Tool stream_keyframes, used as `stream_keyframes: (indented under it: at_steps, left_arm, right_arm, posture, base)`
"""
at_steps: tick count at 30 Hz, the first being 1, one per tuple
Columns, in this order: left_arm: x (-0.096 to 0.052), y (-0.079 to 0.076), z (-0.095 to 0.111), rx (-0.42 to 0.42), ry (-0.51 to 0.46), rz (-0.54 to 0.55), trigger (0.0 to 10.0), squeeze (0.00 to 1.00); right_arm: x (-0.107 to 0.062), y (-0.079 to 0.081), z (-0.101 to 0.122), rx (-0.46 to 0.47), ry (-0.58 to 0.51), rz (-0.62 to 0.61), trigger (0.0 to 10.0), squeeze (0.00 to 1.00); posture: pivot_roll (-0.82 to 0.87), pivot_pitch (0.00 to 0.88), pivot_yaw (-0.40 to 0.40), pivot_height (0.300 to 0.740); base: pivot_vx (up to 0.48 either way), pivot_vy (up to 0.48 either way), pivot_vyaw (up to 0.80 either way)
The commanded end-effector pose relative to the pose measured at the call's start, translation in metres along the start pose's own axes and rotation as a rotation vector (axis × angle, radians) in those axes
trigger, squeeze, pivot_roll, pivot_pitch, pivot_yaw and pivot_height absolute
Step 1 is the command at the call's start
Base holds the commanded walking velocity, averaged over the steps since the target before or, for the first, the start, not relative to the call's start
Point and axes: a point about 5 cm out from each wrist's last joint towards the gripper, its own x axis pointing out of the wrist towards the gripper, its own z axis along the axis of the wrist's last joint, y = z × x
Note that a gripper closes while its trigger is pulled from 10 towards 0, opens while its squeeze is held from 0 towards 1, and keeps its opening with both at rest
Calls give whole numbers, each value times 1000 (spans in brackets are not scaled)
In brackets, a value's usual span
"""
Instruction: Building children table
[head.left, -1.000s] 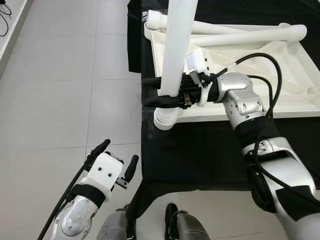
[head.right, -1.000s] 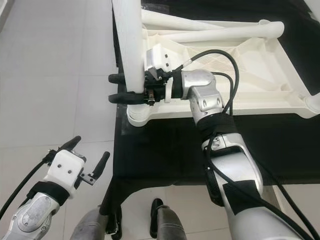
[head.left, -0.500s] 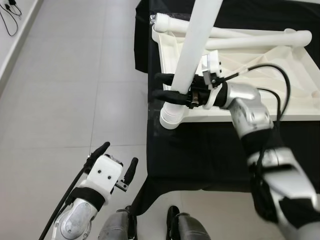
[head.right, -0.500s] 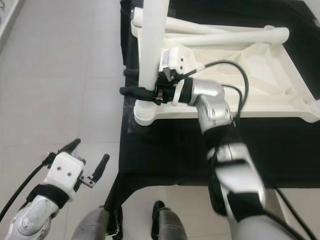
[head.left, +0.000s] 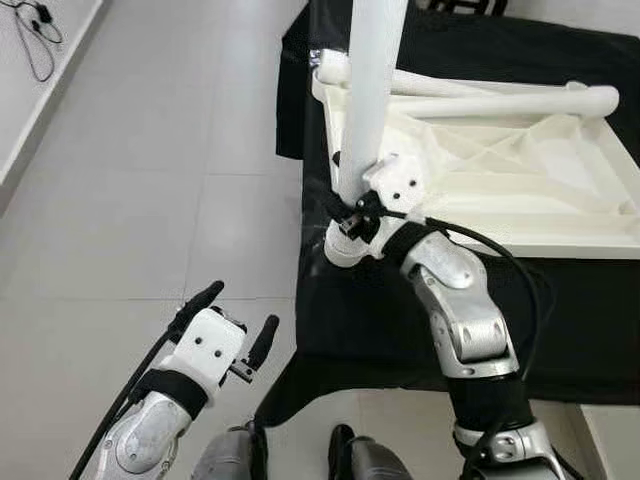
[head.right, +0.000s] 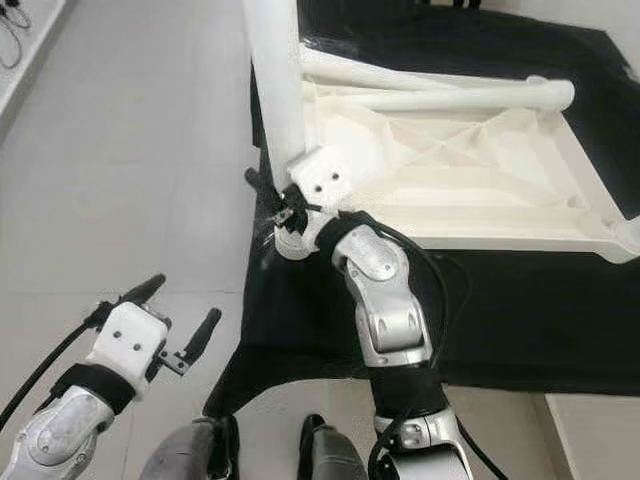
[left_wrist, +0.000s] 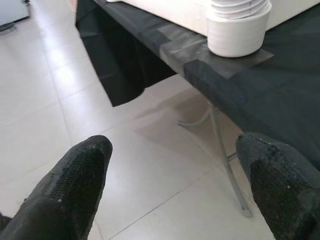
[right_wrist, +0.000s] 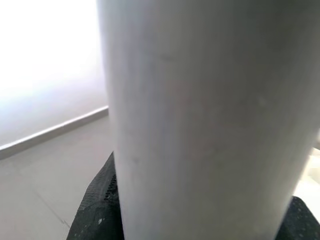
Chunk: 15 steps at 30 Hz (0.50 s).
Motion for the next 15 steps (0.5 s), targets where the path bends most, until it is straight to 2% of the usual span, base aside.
stream_keyframes:
  at_steps: [1, 6, 8, 15]
  left_arm:
    - [-2, -4, -7, -6, 26, -19, 10000, 0]
    - [-1, -2, -7, -2, 25, -15, 10000, 0]
    - [0, -1, -7, -1, 23, -14, 10000, 0]
    - [2, -1, -7, -4, 20, -16, 10000, 0]
  right_arm:
    - [-20, -16, -66, 52, 350, -140, 10000, 0]
    - [-21, -19, -60, 94, 360, -241, 10000, 0]
    - [-23, -22, -59, 170, 369, -313, 10000, 0]
    - [-23, -21, -60, 236, 377, -353, 10000, 0]
  posture:
    - [130, 315, -78, 740]
    - [133, 308, -75, 740]
    - [132, 304, -73, 740]
    - [129, 301, -73, 740]
  base:
    - [0, 0, 0]
    - [0, 0, 0]
    - [0, 0, 0]
    - [0, 0, 0]
